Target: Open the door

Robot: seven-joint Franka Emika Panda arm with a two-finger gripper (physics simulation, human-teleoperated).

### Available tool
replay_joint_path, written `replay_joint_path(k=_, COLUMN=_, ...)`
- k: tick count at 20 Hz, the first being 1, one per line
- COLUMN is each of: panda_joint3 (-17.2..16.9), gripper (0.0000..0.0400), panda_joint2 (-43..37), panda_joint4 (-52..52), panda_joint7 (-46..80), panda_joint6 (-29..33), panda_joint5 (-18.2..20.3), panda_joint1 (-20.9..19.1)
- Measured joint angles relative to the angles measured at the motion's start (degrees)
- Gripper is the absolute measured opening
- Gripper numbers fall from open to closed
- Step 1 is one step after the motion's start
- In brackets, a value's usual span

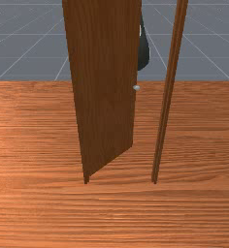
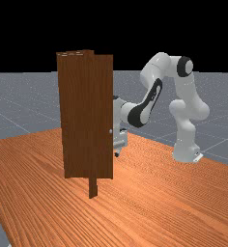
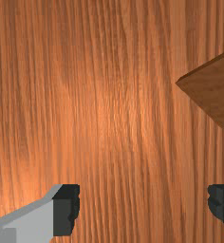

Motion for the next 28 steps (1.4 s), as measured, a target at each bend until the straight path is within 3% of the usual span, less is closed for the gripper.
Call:
replay_joint_path(k=1, panda_joint3=0.0, gripper=0.0243, panda_joint2=0.0, panda_joint4=0.0, panda_joint7=0.0, panda_joint6=0.0, panda_joint5=0.0, panda_joint1=0.0)
replay_joint_path(k=2, panda_joint3=0.0, gripper=0.0148, panda_joint2=0.0, panda_joint4=0.0, panda_joint7=0.0, panda_joint6=0.0, panda_joint5=0.0, panda_joint1=0.0)
replay_joint_path(k=3, panda_joint3=0.0, gripper=0.009, panda_joint2=0.0, panda_joint4=0.0, panda_joint7=0.0, panda_joint6=0.0, panda_joint5=0.0, panda_joint1=0.0)
replay_joint_path(k=5, panda_joint3=0.0, gripper=0.0033, panda_joint2=0.0, panda_joint4=0.0, panda_joint7=0.0, panda_joint6=0.0, panda_joint5=0.0, panda_joint1=0.0)
replay_joint_path(k=6, panda_joint3=0.0, gripper=0.002, panda_joint2=-0.9, panda_joint4=-1.8, panda_joint7=0.1, panda_joint6=2.9, panda_joint5=0.0, panda_joint1=0.0)
replay_joint_path(k=7, panda_joint3=-1.2, gripper=0.0012, panda_joint2=-1.1, panda_joint4=-1.5, panda_joint7=2.7, panda_joint6=0.4, panda_joint5=-3.1, panda_joint1=1.3)
replay_joint_path(k=8, panda_joint3=-1.0, gripper=0.0007, panda_joint2=-3.2, panda_joint4=-4.8, panda_joint7=2.5, panda_joint6=1.7, panda_joint5=-2.9, panda_joint1=1.1)
replay_joint_path(k=9, panda_joint3=-0.4, gripper=0.0004, panda_joint2=-7.4, panda_joint4=-11.9, panda_joint7=0.8, panda_joint6=7.3, panda_joint5=-1.1, panda_joint1=0.3)
replay_joint_path(k=10, panda_joint3=0.4, gripper=0.0003, panda_joint2=-11.3, panda_joint4=-16.8, panda_joint7=-3.7, panda_joint6=5.4, panda_joint5=3.6, panda_joint1=-0.8)
replay_joint_path(k=11, panda_joint3=-0.8, gripper=0.0002, panda_joint2=-17.5, panda_joint4=-25.0, panda_joint7=5.5, panda_joint6=7.5, panda_joint5=-1.9, panda_joint1=0.3)
replay_joint_path(k=15, panda_joint3=0.8, gripper=0.0, panda_joint2=-40.9, panda_joint4=-49.8, panda_joint7=13.7, panda_joint6=8.5, panda_joint5=-3.1, panda_joint1=-3.0)
replay_joint_path(k=17, panda_joint3=2.1, gripper=0.0, panda_joint2=-43.6, panda_joint4=-52.0, panda_joint7=15.0, panda_joint6=8.0, panda_joint5=-2.6, panda_joint1=-2.4)
replay_joint_path(k=18, panda_joint3=5.4, gripper=0.0, panda_joint2=-43.3, panda_joint4=-51.6, panda_joint7=23.5, panda_joint6=7.6, panda_joint5=-0.5, panda_joint1=-1.4)
replay_joint_path(k=20, panda_joint3=16.0, gripper=0.0, panda_joint2=-39.6, panda_joint4=-47.2, panda_joint7=50.3, panda_joint6=6.5, panda_joint5=4.2, panda_joint1=1.7)
replay_joint_path(k=21, panda_joint3=20.9, gripper=0.0, panda_joint2=-35.3, panda_joint4=-42.4, panda_joint7=63.6, panda_joint6=5.9, panda_joint5=4.0, panda_joint1=4.2)
replay_joint_path(k=22, panda_joint3=23.6, gripper=0.0, panda_joint2=-30.0, panda_joint4=-36.6, panda_joint7=73.8, panda_joint6=4.7, panda_joint5=2.1, panda_joint1=8.0)
replay_joint_path(k=23, panda_joint3=24.5, gripper=0.0, panda_joint2=-25.4, panda_joint4=-31.1, panda_joint7=76.2, panda_joint6=3.1, panda_joint5=-0.1, panda_joint1=12.2)
replay_joint_path(k=24, panda_joint3=25.2, gripper=0.0, panda_joint2=-22.4, panda_joint4=-27.4, panda_joint7=67.3, panda_joint6=2.2, panda_joint5=-2.6, panda_joint1=14.9)
replay_joint_path(k=26, panda_joint3=25.0, gripper=0.0, panda_joint2=-15.8, panda_joint4=-19.2, panda_joint7=42.5, panda_joint6=1.6, panda_joint5=-6.8, panda_joint1=15.1)
replay_joint_path(k=28, panda_joint3=23.3, gripper=0.0, panda_joint2=2.4, panda_joint4=8.2, panda_joint7=32.9, panda_joint6=-8.2, panda_joint5=-11.8, panda_joint1=14.5)
